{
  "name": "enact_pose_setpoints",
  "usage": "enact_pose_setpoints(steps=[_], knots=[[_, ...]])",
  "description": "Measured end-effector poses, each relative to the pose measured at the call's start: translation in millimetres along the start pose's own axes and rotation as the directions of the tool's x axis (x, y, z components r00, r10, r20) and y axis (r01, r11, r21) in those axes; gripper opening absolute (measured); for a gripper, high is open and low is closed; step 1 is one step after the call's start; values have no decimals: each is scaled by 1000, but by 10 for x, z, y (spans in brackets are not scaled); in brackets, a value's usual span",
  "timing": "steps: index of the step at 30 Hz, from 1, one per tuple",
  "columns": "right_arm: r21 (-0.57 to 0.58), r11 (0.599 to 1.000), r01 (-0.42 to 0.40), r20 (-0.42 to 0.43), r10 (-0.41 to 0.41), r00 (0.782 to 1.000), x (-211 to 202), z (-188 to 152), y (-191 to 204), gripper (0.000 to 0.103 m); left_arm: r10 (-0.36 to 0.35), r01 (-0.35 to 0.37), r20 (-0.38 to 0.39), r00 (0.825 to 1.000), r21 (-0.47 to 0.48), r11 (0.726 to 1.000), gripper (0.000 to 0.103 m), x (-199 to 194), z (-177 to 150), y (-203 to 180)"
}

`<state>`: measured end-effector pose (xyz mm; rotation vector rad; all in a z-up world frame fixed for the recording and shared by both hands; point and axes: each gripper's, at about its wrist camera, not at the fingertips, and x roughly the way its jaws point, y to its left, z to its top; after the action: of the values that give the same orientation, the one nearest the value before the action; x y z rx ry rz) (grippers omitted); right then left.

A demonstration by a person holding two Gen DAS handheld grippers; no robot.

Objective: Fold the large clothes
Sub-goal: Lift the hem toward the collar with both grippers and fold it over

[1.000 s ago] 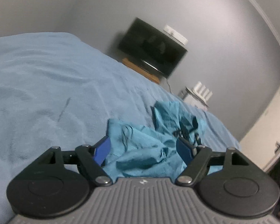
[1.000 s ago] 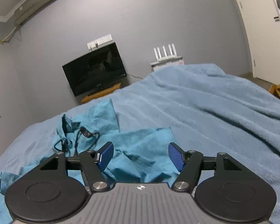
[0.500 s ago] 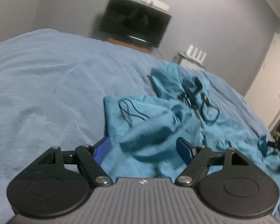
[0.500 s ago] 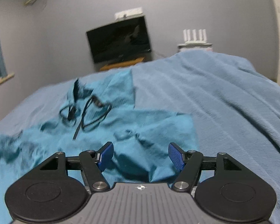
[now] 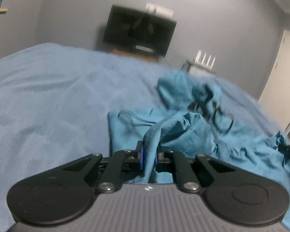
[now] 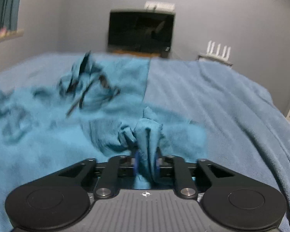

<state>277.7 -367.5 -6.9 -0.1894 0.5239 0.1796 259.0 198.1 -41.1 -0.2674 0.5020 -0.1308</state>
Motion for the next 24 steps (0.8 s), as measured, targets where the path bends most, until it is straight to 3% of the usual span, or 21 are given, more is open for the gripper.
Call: enact_pose_setpoints(steps=[3,8,12,15,16,17,21,24], knots=[[61,998,23,93,-28,995,-147,119,-109,11,-1,0,67,998,17,1000,5,27,109,-110],[175,982,77,169,-107,980,-223,215,-250,11,18,-9,116,993,-72,997,6,198,213,-130],[258,960,111,130,-148,980,-86,165,-409,15,59,-53,92,994,-72,996,6,417,178,-151],[238,948,212,75,-236,969,77,88,-415,37,113,-110,35,993,-65,992,6,597,75,-123],[226,943,245,58,-264,963,142,61,-404,52,127,-126,14,992,-59,990,6,658,31,-104],[221,941,257,50,-274,960,186,24,-411,56,141,-141,-5,990,-55,988,6,707,-4,-92],[219,945,243,36,-256,966,280,-78,-443,55,159,-160,-24,987,-50,986,6,806,-65,-65],[192,956,222,21,-230,973,326,-76,-397,46,163,-164,-26,986,-51,985,6,840,-65,-55]])
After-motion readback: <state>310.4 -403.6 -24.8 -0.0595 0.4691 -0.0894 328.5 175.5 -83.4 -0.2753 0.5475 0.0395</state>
